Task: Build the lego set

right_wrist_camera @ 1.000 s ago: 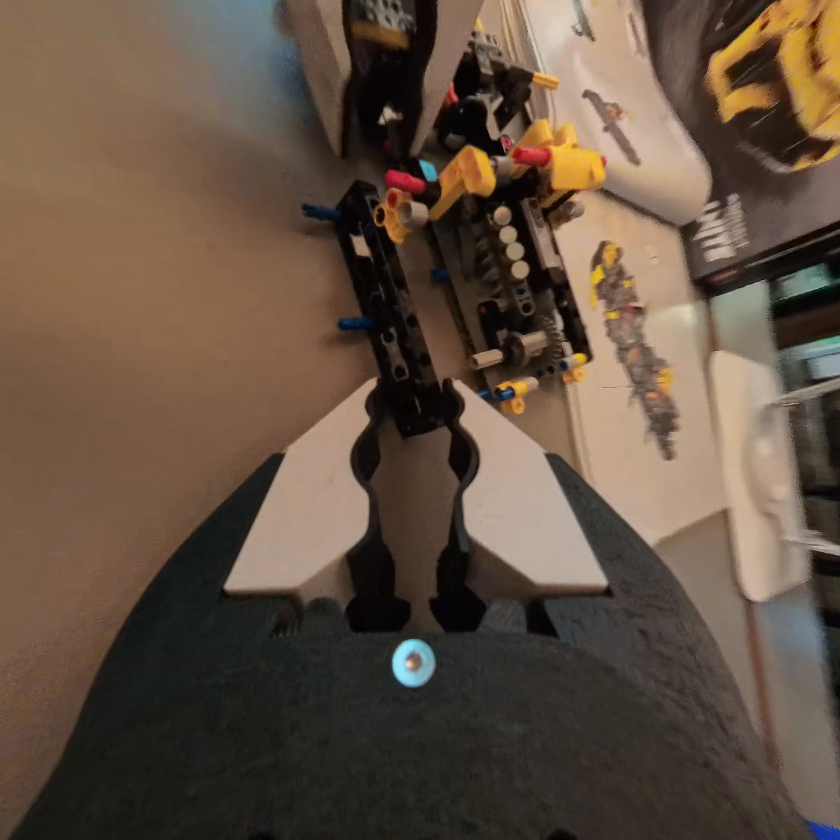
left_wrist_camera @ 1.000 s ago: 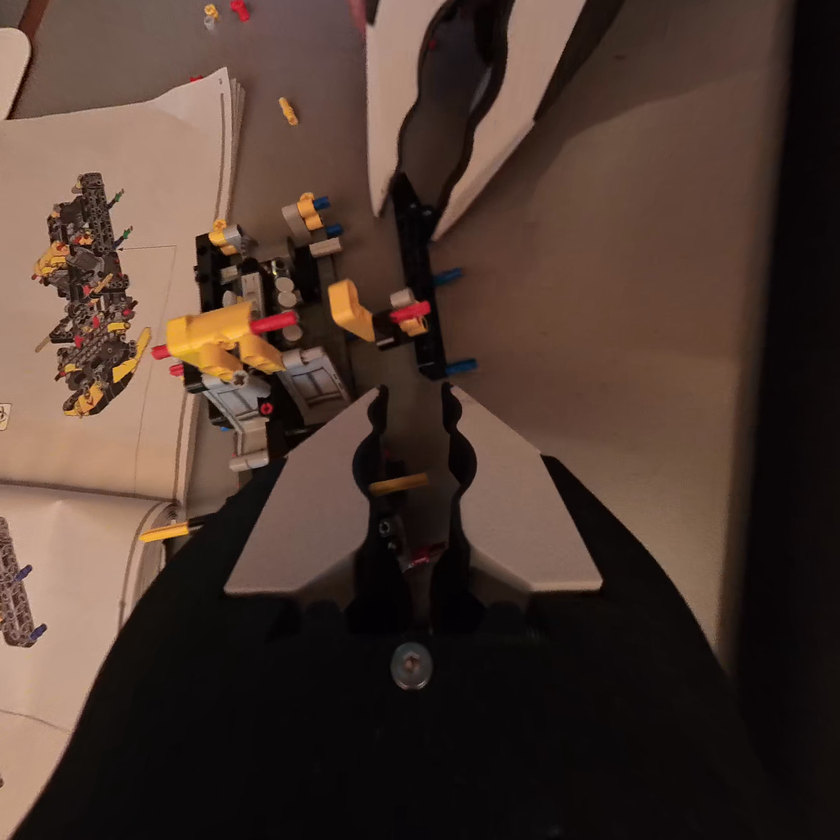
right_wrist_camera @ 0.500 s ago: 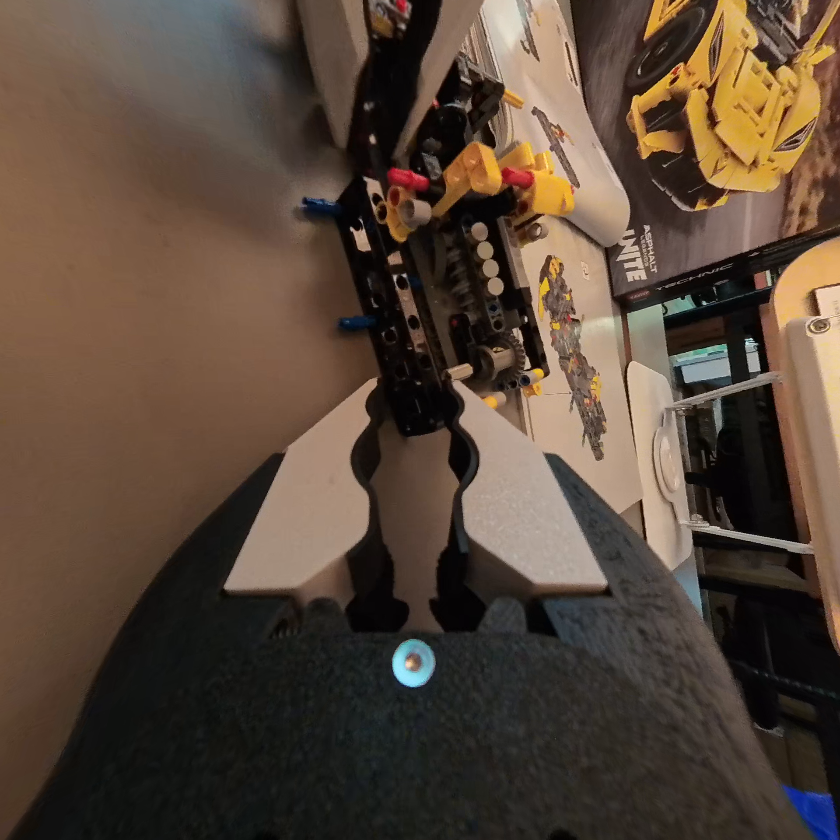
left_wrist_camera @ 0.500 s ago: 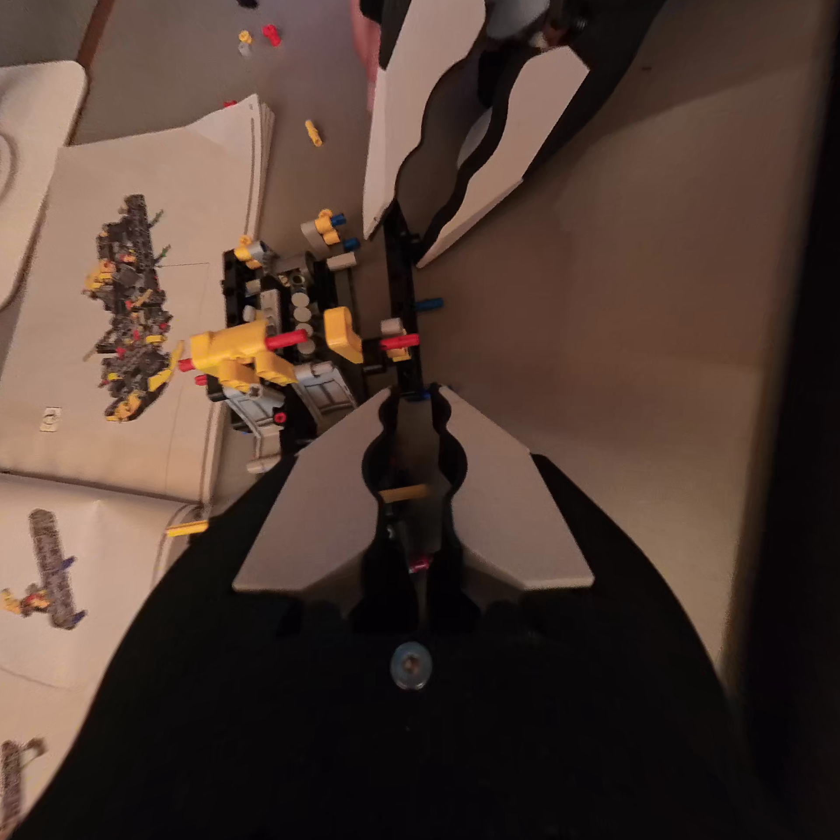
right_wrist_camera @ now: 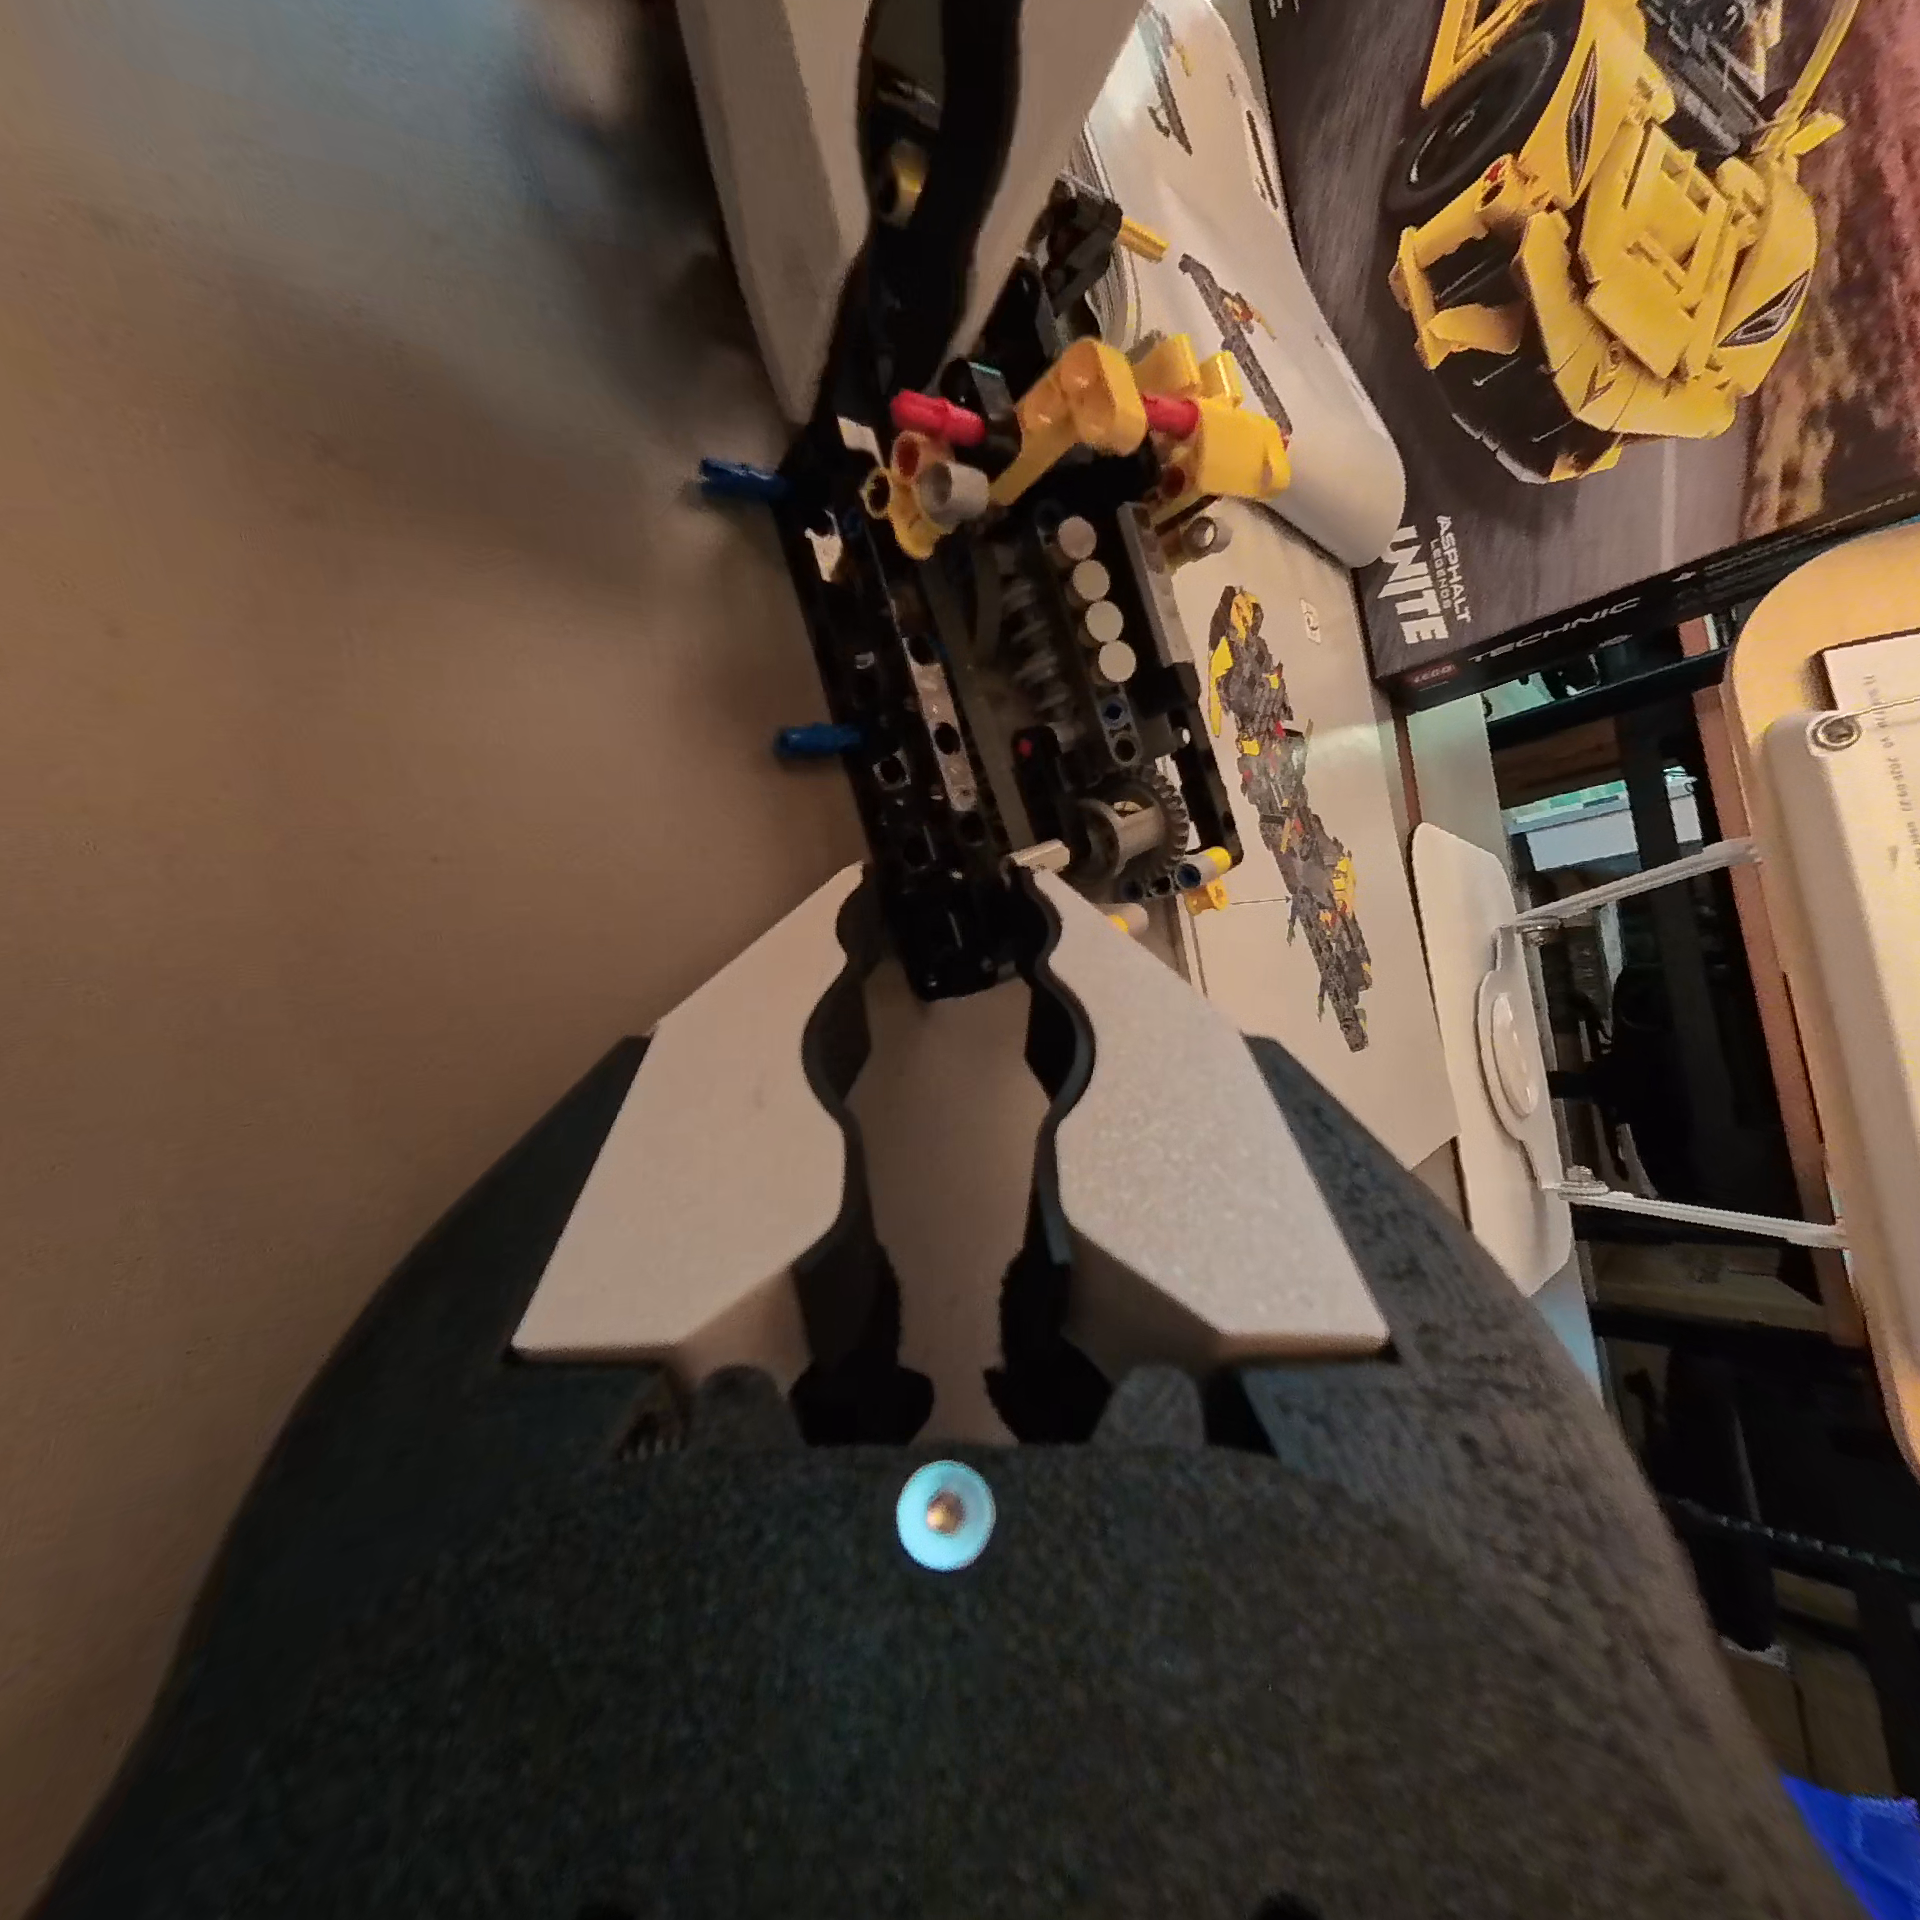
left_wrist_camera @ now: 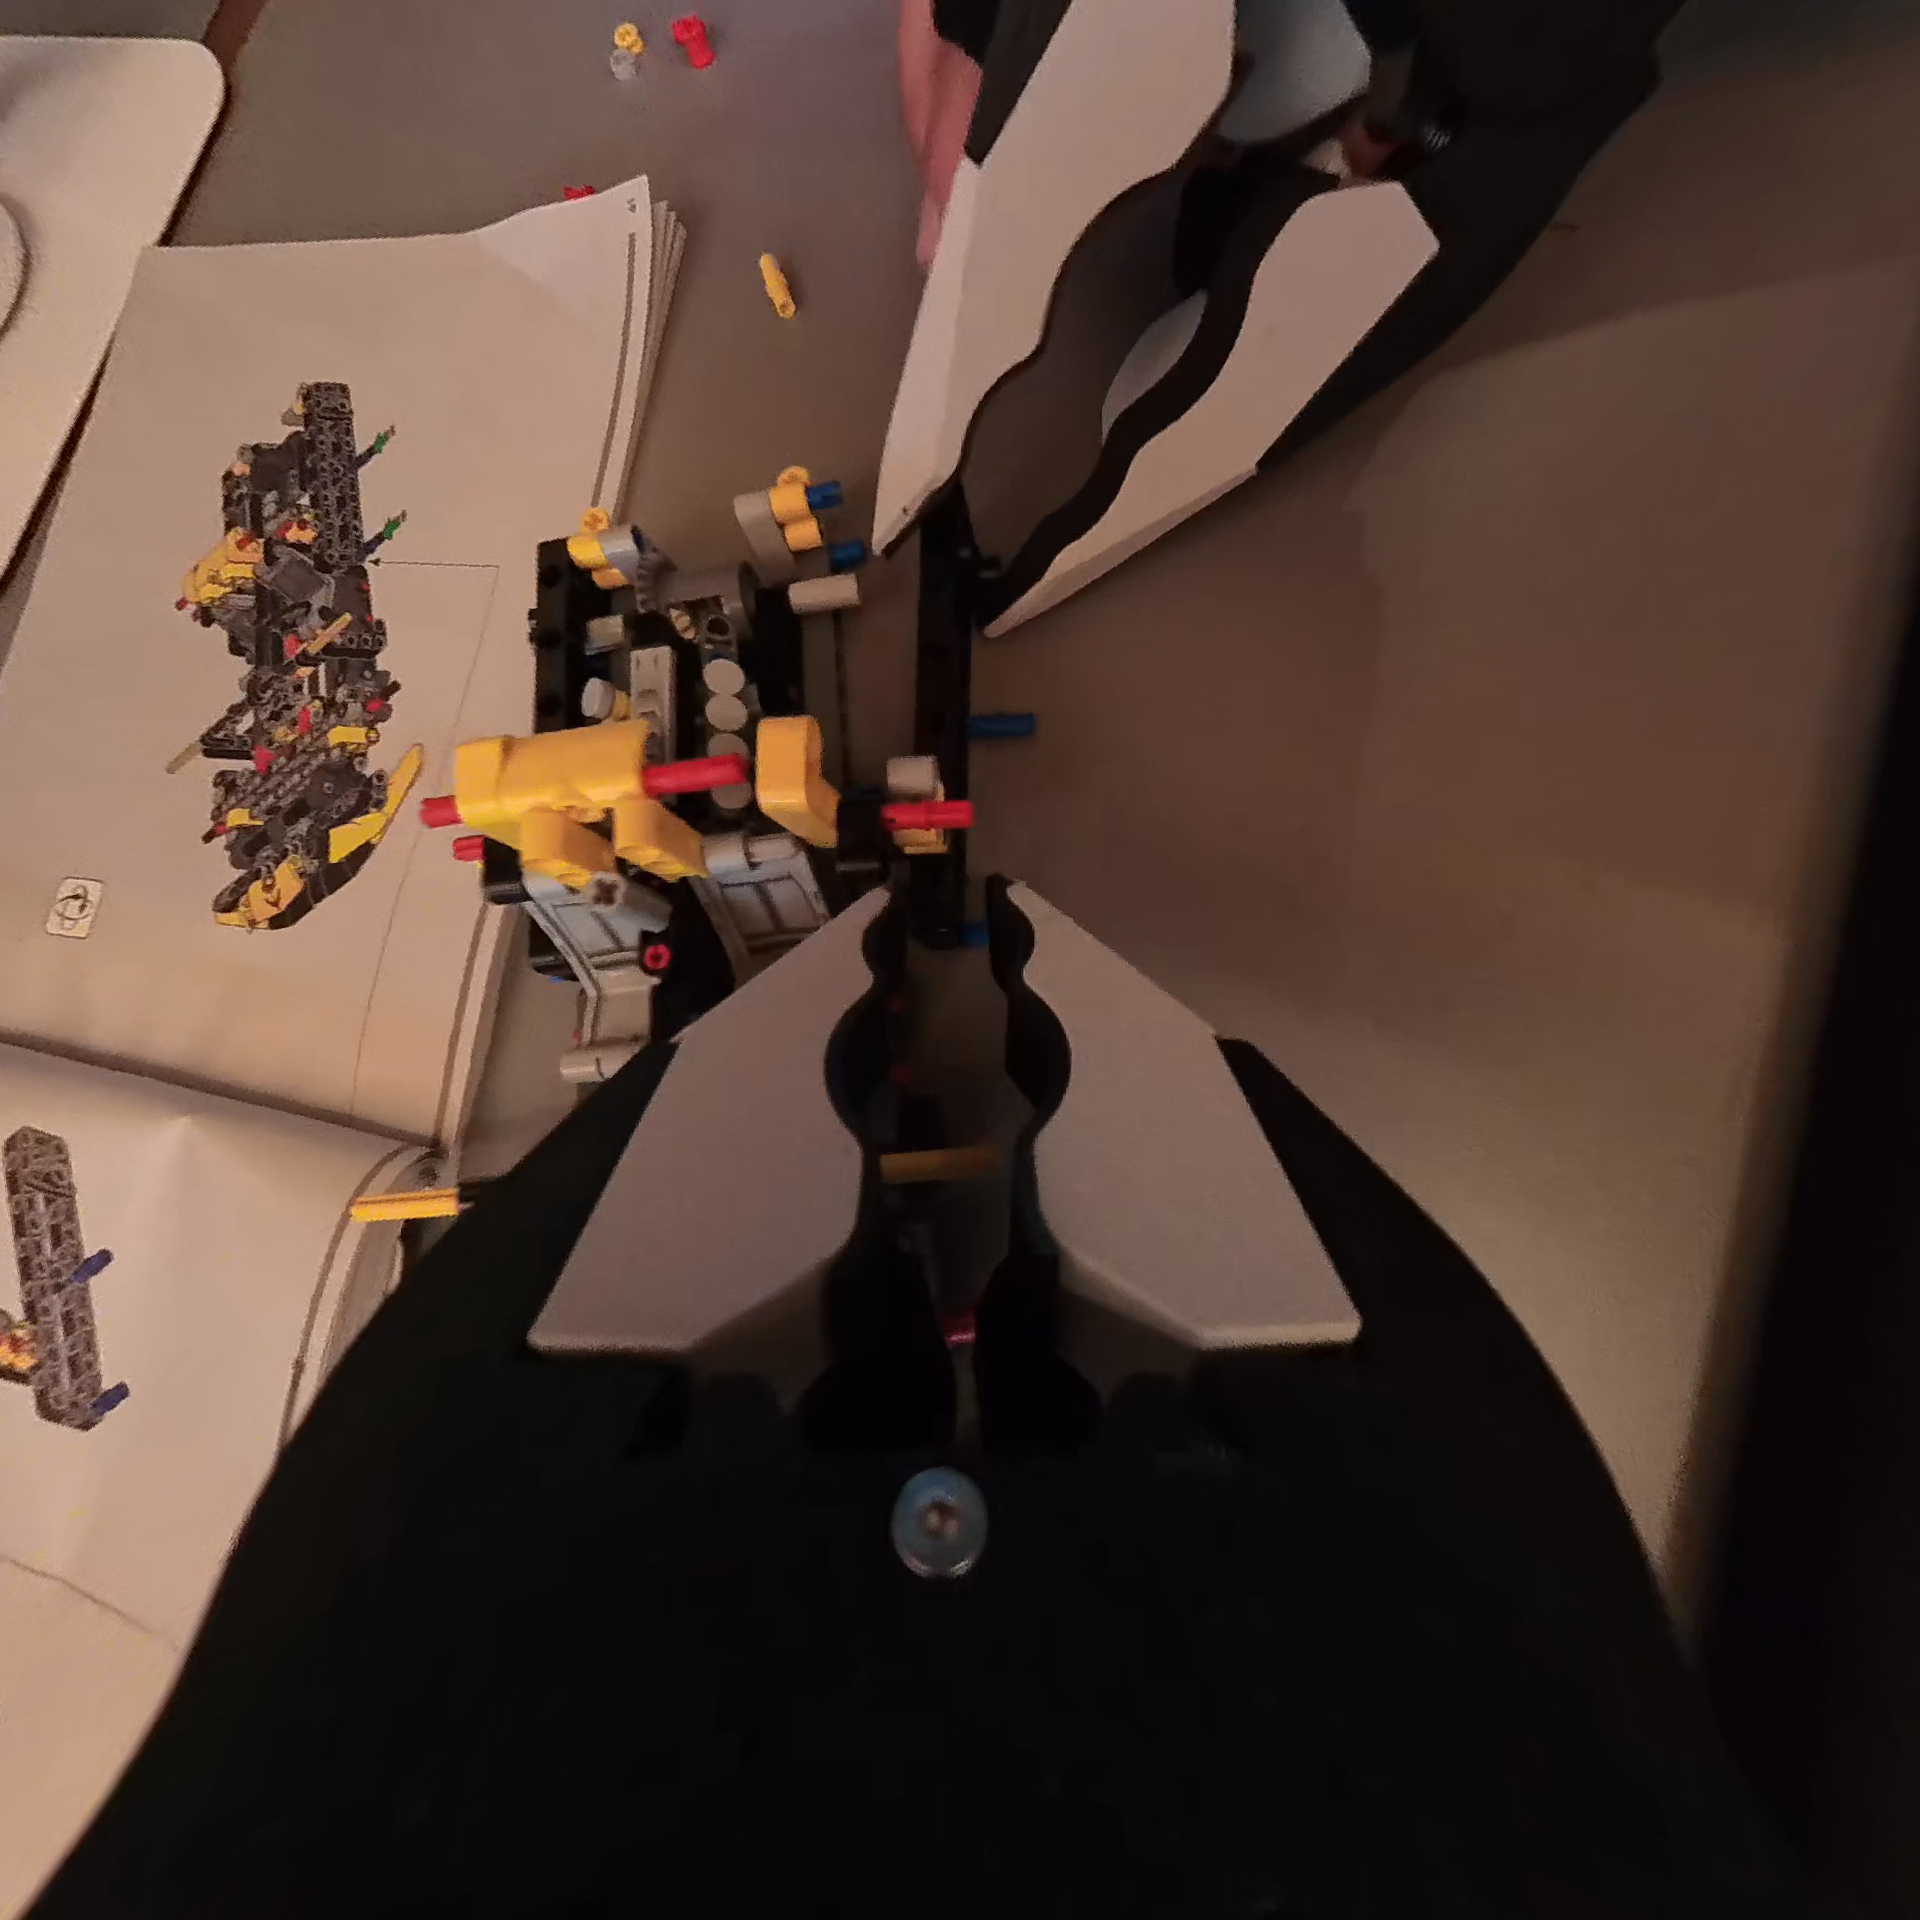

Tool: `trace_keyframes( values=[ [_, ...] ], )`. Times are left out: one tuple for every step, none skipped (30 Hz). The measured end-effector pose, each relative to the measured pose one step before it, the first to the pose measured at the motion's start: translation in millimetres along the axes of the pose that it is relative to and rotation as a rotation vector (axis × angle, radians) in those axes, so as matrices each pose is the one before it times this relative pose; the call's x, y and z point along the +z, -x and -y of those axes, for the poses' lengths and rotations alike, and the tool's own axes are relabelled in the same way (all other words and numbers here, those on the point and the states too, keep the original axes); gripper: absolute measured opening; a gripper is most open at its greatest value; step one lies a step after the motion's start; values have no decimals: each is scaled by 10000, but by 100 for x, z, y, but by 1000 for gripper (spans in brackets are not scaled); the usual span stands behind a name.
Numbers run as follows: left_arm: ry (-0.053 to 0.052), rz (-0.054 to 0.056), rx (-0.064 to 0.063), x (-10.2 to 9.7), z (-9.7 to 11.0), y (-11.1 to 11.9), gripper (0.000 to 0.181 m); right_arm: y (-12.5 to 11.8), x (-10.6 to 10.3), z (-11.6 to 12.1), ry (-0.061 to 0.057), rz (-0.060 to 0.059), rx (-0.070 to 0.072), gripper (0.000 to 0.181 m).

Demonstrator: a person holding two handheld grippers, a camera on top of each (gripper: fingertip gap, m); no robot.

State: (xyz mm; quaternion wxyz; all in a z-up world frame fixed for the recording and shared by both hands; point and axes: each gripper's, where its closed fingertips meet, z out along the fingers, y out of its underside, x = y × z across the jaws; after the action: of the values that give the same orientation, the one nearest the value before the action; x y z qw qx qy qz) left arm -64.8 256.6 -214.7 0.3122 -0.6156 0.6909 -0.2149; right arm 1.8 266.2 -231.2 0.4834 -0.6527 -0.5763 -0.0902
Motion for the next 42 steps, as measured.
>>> trace_keyframes(
  values=[
    [-182, 14, -167, -239, 279, 296, 16, -53, 24, -63, 29, -17, 52, 24],
    [-227, -37, -161, -383, 359, 264, 16, -66, -5, -88, 37, -24, 38, 24],
    [-240, -63, -203, -466, 402, 296, 17, -51, -23, -76, 19, -21, -8, 24],
    [-319, -65, -235, -509, 553, 335, 18, -21, -30, -58, -9, -6, -1, 24],
    [-325, -83, -167, -530, 580, 319, 21, -18, -17, -34, -21, 0, 31, 24],
    [-228, 24, -60, -490, 457, 496, 25, -64, 14, -68, 25, -20, 21, 24],
    [-193, 115, 78, -396, 373, 610, 29, -72, 9, -76, 56, -31, 11, 24],
    [-212, 176, 141, -248, 298, 599, 35, -41, 21, -22, 22, -16, 26, 24],
    [-199, 209, 91, -100, 218, 530, 38, -25, 26, 3, -8, -20, 13, 24],
    [-197, 126, 82, 19, 221, 341, 40, -52, 37, -20, 13, -42, -2, 24],
    [-146, 43, 44, 142, 186, 216, 43, -34, 40, 1, -8, -23, 25, 24],
    [-17, 14, 5, 230, 60, 165, 46, -40, 35, -27, 9, -19, 42, 24],
    [77, -21, 35, 283, -39, 97, 49, -22, 36, 5, 0, 3, 81, 24],
    [70, -17, 92, 281, -1, 56, 53, -25, 21, -22, 14, 18, 52, 24],
    [88, 97, 123, 241, -4, 183, 57, 4, 2, 3, -8, 18, 18, 24],
    [129, 188, 114, 208, -23, 307, 59, 3, -9, 14, -21, 1, -6, 24],
    [121, 143, 128, 166, -46, 232, 64, -3, -8, 16, -7, -13, -22, 24],
    [91, 68, 149, 163, -91, 139, 69, -10, 18, -10, 20, -18, -27, 24],
    [64, 76, 72, 144, -97, 164, 70, -15, 23, 15, 12, -19, -27, 24],
    [47, -44, -45, 120, -99, 38, 71, -14, 11, 8, 5, -22, -20, 24],
    [44, -187, -164, 74, -107, -125, 71, -12, 18, 4, 5, -9, -10, 24],
    [33, -164, -181, 25, -114, -48, 71, -8, 15, -3, -5, 4, 4, 24],
    [21, -135, -96, -5, -151, -19, 71, -18, 13, 9, -1, -6, -10, 24],
    [60, -127, -37, -5, -214, -53, 72, -20, 43, 8, 5, -22, -14, 24],
    [68, -151, -35, 5, -231, -106, 74, -5, 45, 43, 6, -11, -12, 24],
    [25, -212, -61, 38, -179, -210, 75, 22, 41, 67, -16, 4, -17, 24],
    [-21, -179, -100, 77, -56, -184, 76, -15, 33, 34, 10, -14, -4, 24],
    [-34, -113, -79, 138, -8, -94, 76, -6, 10, -13, 11, 7, 15, 24],
    [45, -64, 20, 207, -100, -50, 78, -1, 9, 1, -7, 17, 22, 24],
    [102, 56, 95, 241, -141, 132, 78, -27, 4, -11, -5, 6, 13, 24],
    [86, 48, 122, 246, -106, 131, 79, -58, 26, -44, 9, -25, -5, 24],
    [29, -19, 68, 208, 8, 45, 81, -58, 33, -13, -3, -19, -11, 24],
    [-35, -63, -27, 162, 124, 27, 81, -40, 34, -12, 2, -12, -7, 24],
    [-38, -168, -91, 138, 122, -74, 81, -53, 46, -19, 12, -22, 9, 24],
    [-7, -134, -154, 154, 37, 25, 81, -50, 48, -2, 10, -6, 28, 24],
    [22, -92, -178, 189, -59, 112, 80, -26, 28, 6, -9, 4, 6, 24],
    [46, -158, -162, 249, -110, 31, 80, -49, 33, 1, -18, -19, -4, 24],
    [77, -253, -155, 260, -160, -142, 79, -34, 40, 0, -13, -5, -8, 24],
    [38, -256, -128, 184, -85, -201, 78, -19, 27, -12, 12, 20, 6, 24],
    [-96, -52, -93, 8, 90, 49, 75, 3, 16, -20, 16, 32, 29, 24],
    [-56, -25, 3, -40, -9, 40, 72, -3, -18, 24, -50, 26, 25, 24],
    [-42, -17, 10, -32, -27, 7, 72, -53, -78, 15, -60, -33, 156, 25]
  ],
)
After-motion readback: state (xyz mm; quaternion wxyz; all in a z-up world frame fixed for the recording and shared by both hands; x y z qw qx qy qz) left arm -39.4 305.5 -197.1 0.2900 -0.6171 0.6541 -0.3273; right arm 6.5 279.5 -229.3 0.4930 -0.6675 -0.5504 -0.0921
